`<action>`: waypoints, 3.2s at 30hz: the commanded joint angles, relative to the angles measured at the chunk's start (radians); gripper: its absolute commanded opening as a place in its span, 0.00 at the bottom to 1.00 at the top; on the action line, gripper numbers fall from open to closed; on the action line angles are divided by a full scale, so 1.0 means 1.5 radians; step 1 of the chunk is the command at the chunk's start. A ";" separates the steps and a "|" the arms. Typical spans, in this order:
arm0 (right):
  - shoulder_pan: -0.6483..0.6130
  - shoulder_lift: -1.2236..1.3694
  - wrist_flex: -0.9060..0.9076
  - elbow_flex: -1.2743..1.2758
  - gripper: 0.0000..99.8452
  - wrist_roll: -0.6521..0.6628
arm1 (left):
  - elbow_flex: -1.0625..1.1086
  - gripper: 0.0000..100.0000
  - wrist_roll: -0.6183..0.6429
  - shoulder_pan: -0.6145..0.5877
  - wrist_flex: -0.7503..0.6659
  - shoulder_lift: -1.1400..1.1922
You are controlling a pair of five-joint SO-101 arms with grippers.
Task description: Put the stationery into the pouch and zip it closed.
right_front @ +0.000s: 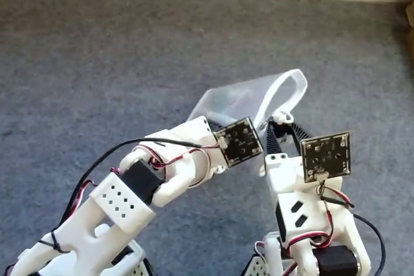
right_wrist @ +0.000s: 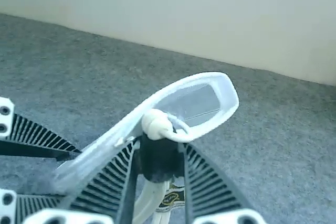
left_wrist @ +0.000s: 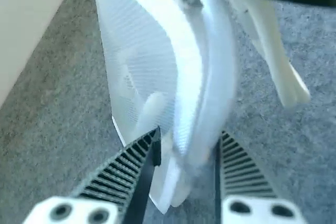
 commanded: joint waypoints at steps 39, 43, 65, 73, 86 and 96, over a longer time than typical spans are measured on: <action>-0.016 -0.005 0.020 -0.033 0.00 -0.003 | -0.115 0.06 0.051 0.098 -0.040 -0.016; -0.013 -0.005 0.016 -0.033 0.00 -0.003 | -0.115 0.01 0.051 0.102 -0.040 -0.022; 0.059 0.002 -0.047 -0.032 0.00 -0.009 | 0.046 0.01 0.108 0.042 0.072 -0.419; 0.060 0.002 -0.047 -0.032 0.00 -0.009 | 0.046 0.01 0.108 0.041 0.141 -0.512; 0.106 0.002 -0.047 -0.032 0.00 -0.007 | 0.032 0.01 0.105 -0.042 0.263 -0.688; 0.155 0.002 -0.047 -0.032 0.00 -0.003 | -0.095 0.01 0.108 -0.042 0.363 -0.689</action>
